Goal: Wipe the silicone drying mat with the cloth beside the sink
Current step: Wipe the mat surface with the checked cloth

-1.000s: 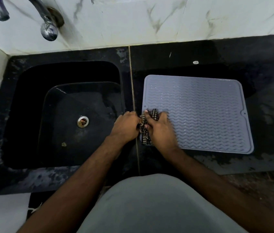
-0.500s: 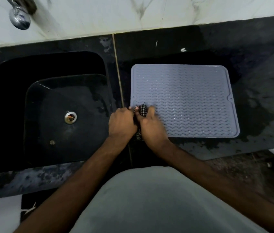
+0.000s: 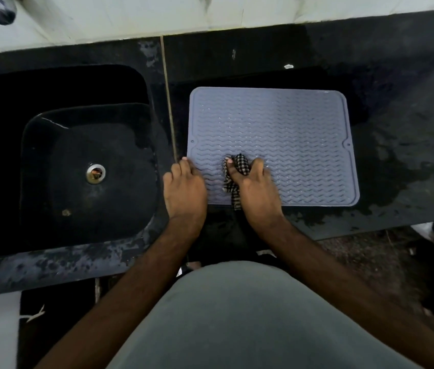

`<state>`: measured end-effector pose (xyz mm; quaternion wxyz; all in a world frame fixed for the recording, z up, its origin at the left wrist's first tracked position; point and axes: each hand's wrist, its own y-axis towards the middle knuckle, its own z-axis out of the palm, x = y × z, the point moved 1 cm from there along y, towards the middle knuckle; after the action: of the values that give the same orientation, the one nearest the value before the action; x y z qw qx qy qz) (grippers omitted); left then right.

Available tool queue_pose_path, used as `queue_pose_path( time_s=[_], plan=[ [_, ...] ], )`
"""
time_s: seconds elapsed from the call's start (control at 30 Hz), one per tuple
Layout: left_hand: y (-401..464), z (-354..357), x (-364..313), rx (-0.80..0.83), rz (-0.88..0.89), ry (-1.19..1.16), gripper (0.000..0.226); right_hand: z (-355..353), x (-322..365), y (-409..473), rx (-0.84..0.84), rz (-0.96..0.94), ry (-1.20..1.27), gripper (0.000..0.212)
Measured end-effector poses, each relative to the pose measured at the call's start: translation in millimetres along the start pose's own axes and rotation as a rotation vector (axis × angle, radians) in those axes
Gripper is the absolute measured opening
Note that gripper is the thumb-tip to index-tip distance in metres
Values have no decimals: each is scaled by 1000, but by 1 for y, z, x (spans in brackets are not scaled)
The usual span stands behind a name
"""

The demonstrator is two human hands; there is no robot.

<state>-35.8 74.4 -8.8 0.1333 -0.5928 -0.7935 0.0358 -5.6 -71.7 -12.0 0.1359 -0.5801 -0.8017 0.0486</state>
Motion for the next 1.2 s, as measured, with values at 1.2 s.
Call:
queue_pose_path(
  time_s=[1.2],
  plan=[
    [-2,5,-126,-93,70,-403,85,-16,-126,-22,-29,117,89,62]
  ],
)
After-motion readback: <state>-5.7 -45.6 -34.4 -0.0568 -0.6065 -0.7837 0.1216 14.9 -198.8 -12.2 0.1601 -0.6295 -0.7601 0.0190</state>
